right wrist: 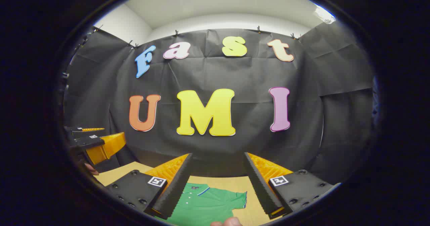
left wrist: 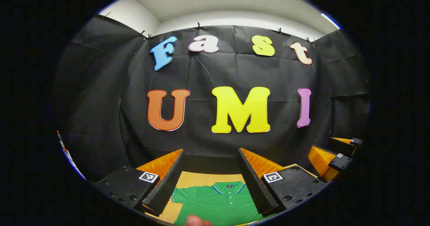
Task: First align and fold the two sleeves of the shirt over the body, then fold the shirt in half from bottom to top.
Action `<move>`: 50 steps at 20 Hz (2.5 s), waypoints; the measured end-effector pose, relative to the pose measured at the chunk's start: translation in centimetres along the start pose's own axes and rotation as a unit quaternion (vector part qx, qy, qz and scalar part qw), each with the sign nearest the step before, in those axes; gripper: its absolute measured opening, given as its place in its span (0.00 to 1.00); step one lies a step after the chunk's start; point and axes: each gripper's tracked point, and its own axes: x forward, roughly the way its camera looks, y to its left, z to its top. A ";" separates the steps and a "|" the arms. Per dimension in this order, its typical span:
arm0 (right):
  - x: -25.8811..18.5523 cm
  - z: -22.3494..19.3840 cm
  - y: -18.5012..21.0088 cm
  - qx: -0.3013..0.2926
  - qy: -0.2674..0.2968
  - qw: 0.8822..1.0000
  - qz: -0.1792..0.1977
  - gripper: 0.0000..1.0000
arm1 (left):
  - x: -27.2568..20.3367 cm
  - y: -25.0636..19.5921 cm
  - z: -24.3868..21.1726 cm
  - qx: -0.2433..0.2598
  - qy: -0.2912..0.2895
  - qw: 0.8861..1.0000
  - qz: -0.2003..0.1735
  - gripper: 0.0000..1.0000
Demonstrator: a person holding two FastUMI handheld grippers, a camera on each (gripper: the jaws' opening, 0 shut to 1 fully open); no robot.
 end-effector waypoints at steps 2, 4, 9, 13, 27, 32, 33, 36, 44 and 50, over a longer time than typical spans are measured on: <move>-0.4 -0.5 0.1 -0.007 0.006 1.000 0.002 0.89 | -0.3 0.5 -0.5 0.001 0.004 1.000 0.004 0.98; -0.7 -0.8 0.1 -0.008 0.012 1.000 -0.001 0.96 | -0.6 0.8 -0.5 0.003 0.000 1.000 0.004 0.98; -1.2 -0.3 0.4 -0.011 0.007 1.000 -0.011 0.89 | -1.5 1.0 -0.8 0.007 0.000 1.000 -0.006 0.98; -1.7 0.0 1.2 -0.013 0.004 1.000 -0.010 0.89 | -2.0 1.3 -0.2 0.014 -0.009 1.000 -0.011 0.98; -2.8 -1.0 2.5 -0.018 0.021 1.000 0.003 0.95 | -3.2 2.8 -1.9 0.011 0.012 1.000 -0.011 1.00; -2.7 -2.7 1.2 -0.016 0.062 0.998 -0.001 0.96 | -3.1 2.3 -3.4 0.010 0.024 0.999 -0.019 0.98; -2.7 -3.2 0.8 -0.018 0.070 0.997 0.000 0.89 | -3.2 2.1 -3.8 0.009 0.028 0.999 -0.021 0.98; -2.3 -5.9 -0.1 -0.018 0.121 0.992 0.008 0.96 | -3.2 1.0 -5.1 0.005 0.047 0.998 -0.031 0.98; 0.9 -15.6 -4.9 0.041 0.341 0.939 0.010 0.96 | -2.4 -0.2 -7.1 0.007 0.078 0.996 -0.046 0.98; 5.5 -23.4 -9.3 0.096 0.459 0.883 -0.026 0.97 | -2.3 0.6 -8.5 0.007 0.109 0.994 -0.030 0.98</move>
